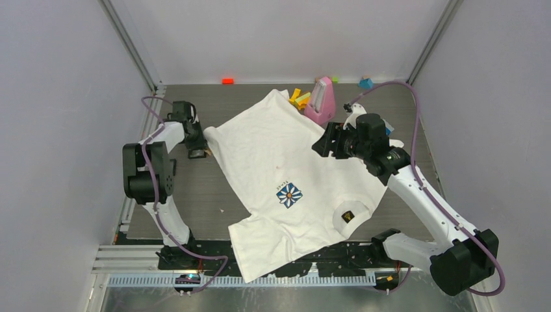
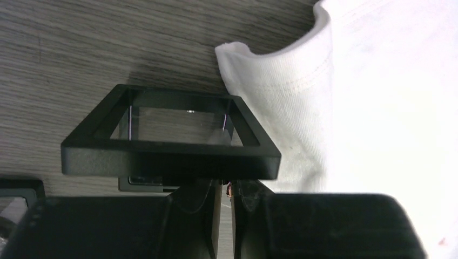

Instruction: Pin the brooch onto the clothing

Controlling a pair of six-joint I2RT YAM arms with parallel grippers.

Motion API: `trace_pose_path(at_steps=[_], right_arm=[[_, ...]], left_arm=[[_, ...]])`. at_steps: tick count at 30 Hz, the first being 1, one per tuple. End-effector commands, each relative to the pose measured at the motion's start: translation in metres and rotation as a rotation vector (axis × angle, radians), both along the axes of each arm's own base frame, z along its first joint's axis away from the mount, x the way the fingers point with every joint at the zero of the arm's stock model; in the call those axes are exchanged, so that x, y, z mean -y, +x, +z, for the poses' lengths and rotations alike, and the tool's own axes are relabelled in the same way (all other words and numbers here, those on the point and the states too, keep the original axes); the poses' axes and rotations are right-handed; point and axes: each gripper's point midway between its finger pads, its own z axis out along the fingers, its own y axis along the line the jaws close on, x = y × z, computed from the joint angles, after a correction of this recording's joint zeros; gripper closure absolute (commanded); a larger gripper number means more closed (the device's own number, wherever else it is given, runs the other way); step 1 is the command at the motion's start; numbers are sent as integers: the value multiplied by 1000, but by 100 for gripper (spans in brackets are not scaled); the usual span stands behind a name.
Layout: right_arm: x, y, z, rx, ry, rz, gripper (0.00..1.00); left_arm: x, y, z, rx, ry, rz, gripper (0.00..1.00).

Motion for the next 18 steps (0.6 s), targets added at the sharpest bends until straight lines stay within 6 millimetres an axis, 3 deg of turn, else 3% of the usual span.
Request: trace_pose_path(at_steps=[1, 5, 12, 18], right_arm=[[-3, 7, 9, 37, 24, 0, 32], [-3, 7, 7, 32, 23, 0, 32], [-4, 6, 9, 36, 29, 7, 32], [-21, -12, 16, 40, 98, 128, 26]], left_arm=[[4, -9, 21, 33, -25, 7, 90], [6, -12, 34, 67, -39, 15, 99], [23, -24, 63, 130, -129, -2, 100], [66, -51, 122, 309, -325, -151, 100]])
